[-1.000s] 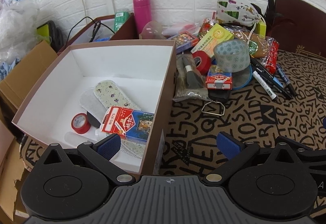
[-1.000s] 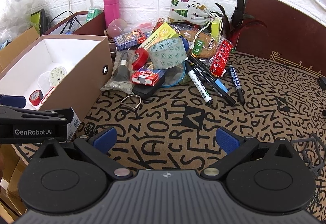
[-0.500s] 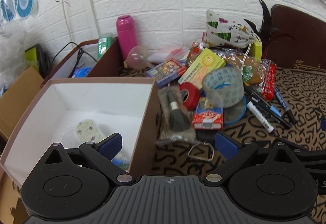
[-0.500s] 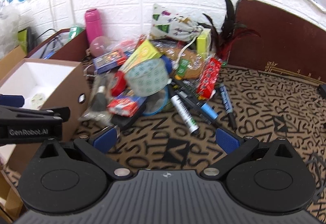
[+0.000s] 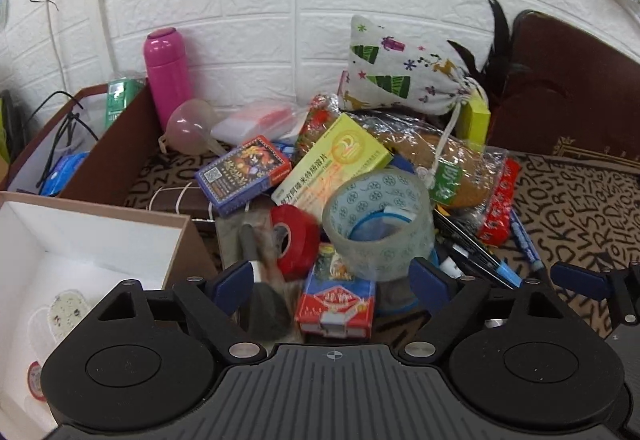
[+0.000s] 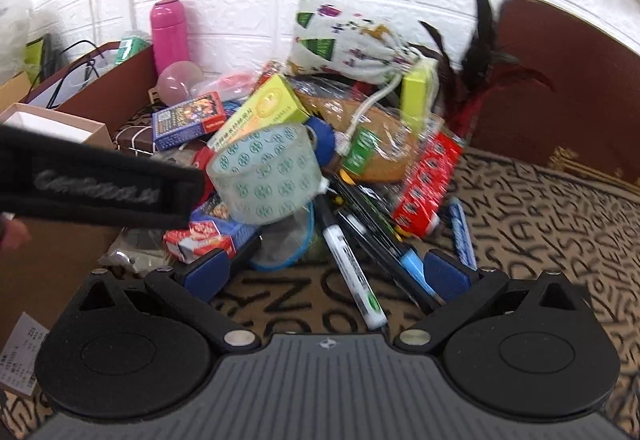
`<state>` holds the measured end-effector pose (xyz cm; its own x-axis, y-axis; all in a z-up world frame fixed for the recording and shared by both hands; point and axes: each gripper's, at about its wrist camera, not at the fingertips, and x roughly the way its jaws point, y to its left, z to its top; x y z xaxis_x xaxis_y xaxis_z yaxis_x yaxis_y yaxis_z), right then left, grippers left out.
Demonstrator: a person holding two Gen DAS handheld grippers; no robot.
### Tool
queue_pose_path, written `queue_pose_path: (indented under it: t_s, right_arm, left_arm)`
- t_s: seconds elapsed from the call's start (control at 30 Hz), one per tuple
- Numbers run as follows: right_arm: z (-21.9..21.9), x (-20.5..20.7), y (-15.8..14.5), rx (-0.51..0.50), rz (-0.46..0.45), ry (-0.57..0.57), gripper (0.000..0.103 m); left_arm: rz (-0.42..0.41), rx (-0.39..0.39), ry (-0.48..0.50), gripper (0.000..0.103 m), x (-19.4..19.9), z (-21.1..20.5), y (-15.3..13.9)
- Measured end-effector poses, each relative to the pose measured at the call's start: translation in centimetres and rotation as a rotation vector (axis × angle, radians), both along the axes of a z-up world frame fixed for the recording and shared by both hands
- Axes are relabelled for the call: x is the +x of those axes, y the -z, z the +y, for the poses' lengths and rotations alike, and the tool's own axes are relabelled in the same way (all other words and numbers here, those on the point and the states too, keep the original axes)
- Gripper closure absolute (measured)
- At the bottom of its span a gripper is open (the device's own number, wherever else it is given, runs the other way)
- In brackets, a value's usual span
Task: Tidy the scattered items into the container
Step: 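Grasp the clear packing tape roll with the left tool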
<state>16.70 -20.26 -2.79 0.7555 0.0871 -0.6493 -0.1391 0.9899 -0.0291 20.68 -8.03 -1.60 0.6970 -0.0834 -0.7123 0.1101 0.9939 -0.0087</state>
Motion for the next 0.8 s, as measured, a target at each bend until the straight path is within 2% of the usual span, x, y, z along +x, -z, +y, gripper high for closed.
queue_pose_path:
  t_s: [0.1, 0.17, 0.23, 0.27, 0.4, 0.53, 0.6, 0.63, 0.7, 0.77, 0.8]
  right_arm:
    - [0.2, 1.6, 0.7, 0.004, -0.019, -0.04, 0.003]
    - [0.4, 2.8, 1.2, 0.003, -0.021, -0.063, 0.004]
    - [0.6, 3.9, 1.6, -0.001, -0.022, -0.09, 0.006]
    - [0.8, 4.3, 1.8, -0.004, -0.026, -0.106, 0.006]
    - [1.1, 5.8, 2.4, -0.006, -0.04, -0.143, 0.007]
    - [1.2, 6.6, 2.8, 0.022, -0.035, -0.189, 0.007]
    - [1.5, 6.8, 3.1, 0.02, -0.044, -0.209, 0.01]
    - [1.7, 6.9, 3.3, 0.015, -0.045, -0.222, 0.012]
    - [2.0, 7.0, 3.5, 0.007, -0.041, -0.225, 0.013]
    - [2.1, 6.6, 3.4, 0.001, -0.047, -0.231, 0.014]
    - [2.2, 6.3, 3.3, -0.003, -0.049, -0.24, 0.014]
  left_arm:
    - [0.041, -0.04, -0.033, 0.019, 2.0, 0.4, 0.9]
    - [0.074, -0.061, -0.063, 0.016, 3.2, 0.5, 1.6]
    - [0.097, -0.078, -0.062, 0.009, 4.3, 0.5, 2.2]
    - [0.096, -0.085, -0.058, 0.008, 4.6, 0.4, 2.3]
    - [0.075, -0.052, -0.055, 0.008, 5.7, -0.2, 2.3]
    - [0.111, -0.067, -0.079, 0.01, 6.8, -0.3, 3.6]
    - [0.154, -0.111, -0.068, 0.017, 7.4, 0.0, 4.4]
    - [0.176, -0.135, -0.053, 0.024, 7.6, 0.1, 4.7]
    - [0.184, -0.171, -0.034, 0.033, 7.5, 0.2, 5.0]
    - [0.192, -0.187, 0.007, 0.056, 7.2, -0.1, 5.0]
    - [0.203, -0.185, 0.024, 0.055, 6.9, -0.3, 4.9]
